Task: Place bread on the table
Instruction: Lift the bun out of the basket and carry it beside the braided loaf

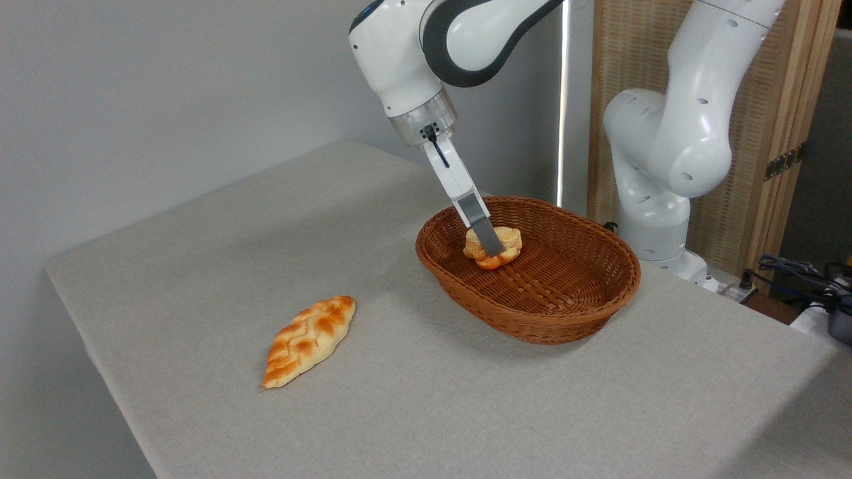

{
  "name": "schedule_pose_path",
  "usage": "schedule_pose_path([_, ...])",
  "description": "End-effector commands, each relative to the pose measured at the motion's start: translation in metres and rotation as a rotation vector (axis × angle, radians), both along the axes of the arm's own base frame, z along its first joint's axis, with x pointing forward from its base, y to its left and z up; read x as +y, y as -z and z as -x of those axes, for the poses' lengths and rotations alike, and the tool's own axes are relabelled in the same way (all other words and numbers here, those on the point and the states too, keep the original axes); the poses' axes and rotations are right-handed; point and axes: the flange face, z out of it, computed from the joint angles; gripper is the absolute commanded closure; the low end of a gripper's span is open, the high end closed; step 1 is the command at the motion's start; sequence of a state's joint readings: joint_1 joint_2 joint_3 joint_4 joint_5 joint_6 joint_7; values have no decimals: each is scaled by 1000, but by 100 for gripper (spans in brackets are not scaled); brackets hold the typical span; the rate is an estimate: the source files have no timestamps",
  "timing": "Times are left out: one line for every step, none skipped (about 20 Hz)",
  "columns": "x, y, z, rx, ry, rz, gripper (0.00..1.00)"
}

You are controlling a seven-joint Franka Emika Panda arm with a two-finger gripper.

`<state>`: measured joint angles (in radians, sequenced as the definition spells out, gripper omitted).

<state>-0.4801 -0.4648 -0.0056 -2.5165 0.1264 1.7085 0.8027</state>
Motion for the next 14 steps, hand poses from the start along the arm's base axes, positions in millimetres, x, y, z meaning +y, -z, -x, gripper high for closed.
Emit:
schedule_pose_path([8, -10, -2, -10, 15, 7, 65])
schedule_pose_path([9, -21, -5, -7, 12, 7, 64])
schedule_pose_path([9, -35, -8, -7, 18, 11, 64])
schedule_pose_path([12, -46, -12, -2, 18, 24, 64])
schedule_pose_path([20, -57, -19, -2, -3, 50, 63])
schedule_pose_path([27, -69, -26, -10, -23, 74, 62])
schedule_pose_path([30, -84, -35, -26, -46, 109, 61])
schedule_pose_path([32, -101, -45, -53, -65, 144, 60])
schedule_pose_path([36, -113, -59, -71, -88, 165, 59])
schedule_pose_path([47, -128, -73, -95, -121, 191, 59])
schedule_pose_path([60, -140, -86, -119, -157, 216, 57])
schedule_pose_path([75, -154, -100, -151, -200, 259, 55])
schedule_pose_path([93, -167, -112, -175, -255, 317, 53])
schedule_pose_path([107, -178, -124, -212, -305, 381, 50])
